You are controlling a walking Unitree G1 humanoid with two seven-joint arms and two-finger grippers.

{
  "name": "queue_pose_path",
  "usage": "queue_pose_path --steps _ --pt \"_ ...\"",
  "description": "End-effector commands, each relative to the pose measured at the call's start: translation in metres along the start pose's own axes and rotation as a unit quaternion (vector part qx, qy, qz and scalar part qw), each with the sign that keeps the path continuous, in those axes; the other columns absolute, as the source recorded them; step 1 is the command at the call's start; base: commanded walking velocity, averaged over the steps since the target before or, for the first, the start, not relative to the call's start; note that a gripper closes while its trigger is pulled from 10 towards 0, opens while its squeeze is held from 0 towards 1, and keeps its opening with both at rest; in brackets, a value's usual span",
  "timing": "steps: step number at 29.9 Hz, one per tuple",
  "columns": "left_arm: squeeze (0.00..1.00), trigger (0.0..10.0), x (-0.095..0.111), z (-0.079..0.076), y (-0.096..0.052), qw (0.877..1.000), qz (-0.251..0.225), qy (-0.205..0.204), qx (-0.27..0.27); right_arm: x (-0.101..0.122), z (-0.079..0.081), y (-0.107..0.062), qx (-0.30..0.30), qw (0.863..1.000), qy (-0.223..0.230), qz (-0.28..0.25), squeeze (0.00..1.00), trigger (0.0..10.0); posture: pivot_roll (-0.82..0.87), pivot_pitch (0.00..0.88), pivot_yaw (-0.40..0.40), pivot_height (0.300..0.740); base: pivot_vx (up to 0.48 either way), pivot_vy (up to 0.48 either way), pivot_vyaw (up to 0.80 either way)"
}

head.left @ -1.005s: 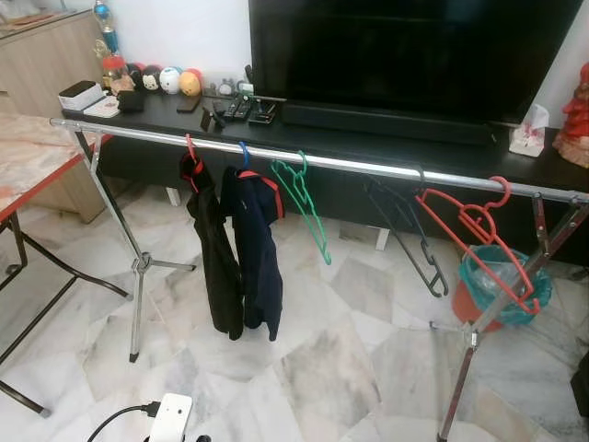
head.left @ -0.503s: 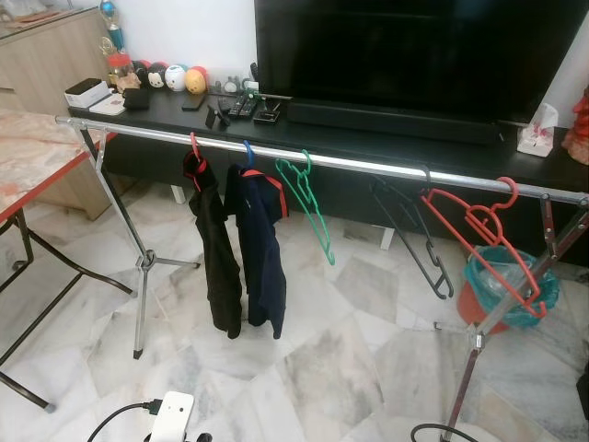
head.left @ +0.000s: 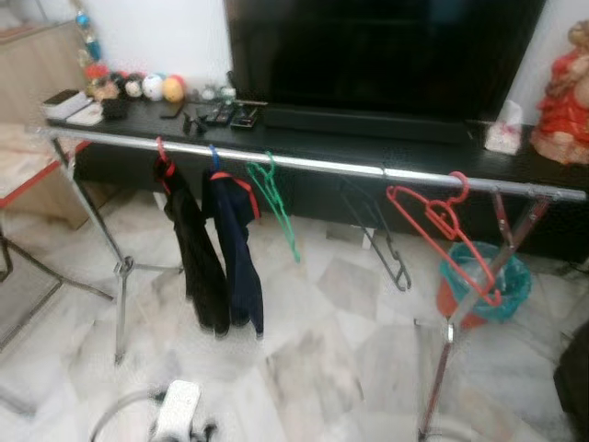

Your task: Hang hanger

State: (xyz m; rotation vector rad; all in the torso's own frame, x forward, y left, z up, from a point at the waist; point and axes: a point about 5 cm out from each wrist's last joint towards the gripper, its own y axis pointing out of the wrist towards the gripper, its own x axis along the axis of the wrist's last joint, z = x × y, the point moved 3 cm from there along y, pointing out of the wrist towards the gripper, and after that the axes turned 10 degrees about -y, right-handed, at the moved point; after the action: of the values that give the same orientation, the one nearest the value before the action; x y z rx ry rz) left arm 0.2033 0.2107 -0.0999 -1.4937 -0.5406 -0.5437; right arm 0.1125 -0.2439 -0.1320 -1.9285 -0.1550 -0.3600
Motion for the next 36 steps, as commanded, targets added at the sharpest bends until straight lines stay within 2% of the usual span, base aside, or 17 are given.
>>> queue_pose_path --steps 1,11,16,17,18,19,20,23,25,26,27,29,31,36 --pt "0.00 10.0 0.003 -0.006 0.002 1.000 -0.003 0.002 -0.008 -0.002 -0.009 0.001 -0.012 1.000 -0.001 -0.002 0.00 10.0 0.04 0.000 -0.002 0.740 0.000 -0.247 0.00" --pt "0.00 10.0 0.017 -0.006 0.004 0.999 -0.029 0.010 -0.010 0.001 -0.008 0.001 -0.012 1.000 -0.006 -0.006 0.00 10.0 0.04 0.000 -0.005 0.740 0.000 0.000 0.00" --pt "0.00 10.0 0.048 -0.007 0.006 0.995 -0.090 0.035 -0.011 0.003 -0.008 0.001 -0.012 1.000 -0.006 -0.011 0.00 10.0 0.04 0.000 -0.003 0.740 0.000 0.000 0.00" --pt "0.00 10.0 0.068 -0.009 0.005 0.990 -0.133 0.050 -0.005 0.004 -0.008 0.001 -0.012 1.000 -0.006 -0.013 0.00 10.0 0.04 0.000 -0.004 0.740 0.000 0.000 0.00" --pt "0.00 10.0 0.068 -0.009 0.005 0.990 -0.133 0.050 -0.005 0.004 -0.008 0.001 -0.012 1.000 -0.006 -0.013 0.00 10.0 0.04 0.000 -0.004 0.740 0.000 0.000 0.00" --pt "0.00 10.0 0.084 -0.010 0.004 0.984 -0.168 0.055 -0.005 0.004 -0.008 0.001 -0.011 1.000 -0.007 -0.013 0.00 10.0 0.04 0.000 -0.004 0.740 0.000 0.000 0.00" --pt "0.00 10.0 0.108 -0.014 0.000 0.973 -0.221 0.059 -0.006 0.004 -0.008 0.001 -0.011 1.000 -0.008 -0.014 0.00 10.0 0.05 0.000 -0.005 0.740 0.000 0.000 0.00" --pt "0.00 10.0 0.135 -0.021 -0.007 0.957 -0.286 0.054 -0.021 0.006 -0.006 0.001 -0.010 1.000 -0.012 -0.019 0.00 10.0 0.05 0.000 -0.004 0.740 0.000 0.000 0.00" --pt "0.00 10.0 0.140 -0.022 -0.009 0.952 -0.300 0.056 -0.023 0.007 -0.006 0.001 -0.010 1.000 -0.013 -0.019 0.00 10.0 0.05 0.000 -0.004 0.740 0.000 0.000 0.00" --pt "0.00 10.0 0.151 -0.024 -0.014 0.941 -0.331 0.061 -0.026 0.008 -0.005 0.001 -0.010 1.000 -0.014 -0.023 0.00 10.0 0.05 0.000 -0.004 0.740 0.000 0.000 0.00" --pt "0.00 10.0 0.154 -0.025 -0.016 0.938 -0.339 0.063 -0.027 0.009 -0.005 0.001 -0.010 1.000 -0.014 -0.024 0.00 10.0 0.05 0.000 -0.004 0.740 0.000 0.000 0.00" --pt "0.00 10.0 0.168 -0.028 -0.026 0.921 -0.383 0.063 -0.028 0.012 -0.004 0.000 -0.008 0.999 -0.010 -0.031 0.00 10.0 0.05 0.000 -0.004 0.740 0.000 0.000 0.00" --pt "0.00 10.0 0.174 -0.030 -0.030 0.913 -0.404 0.051 -0.031 0.015 -0.003 0.000 -0.006 0.999 -0.008 -0.039 0.00 10.0 0.05 0.000 -0.003 0.740 0.000 0.000 0.00" --pt "0.00 10.0 0.184 -0.038 -0.033 0.906 -0.420 0.041 -0.043 0.028 -0.002 -0.001 -0.005 0.997 0.016 -0.069 0.00 10.0 0.05 0.000 -0.004 0.740 0.102 0.000 0.00"
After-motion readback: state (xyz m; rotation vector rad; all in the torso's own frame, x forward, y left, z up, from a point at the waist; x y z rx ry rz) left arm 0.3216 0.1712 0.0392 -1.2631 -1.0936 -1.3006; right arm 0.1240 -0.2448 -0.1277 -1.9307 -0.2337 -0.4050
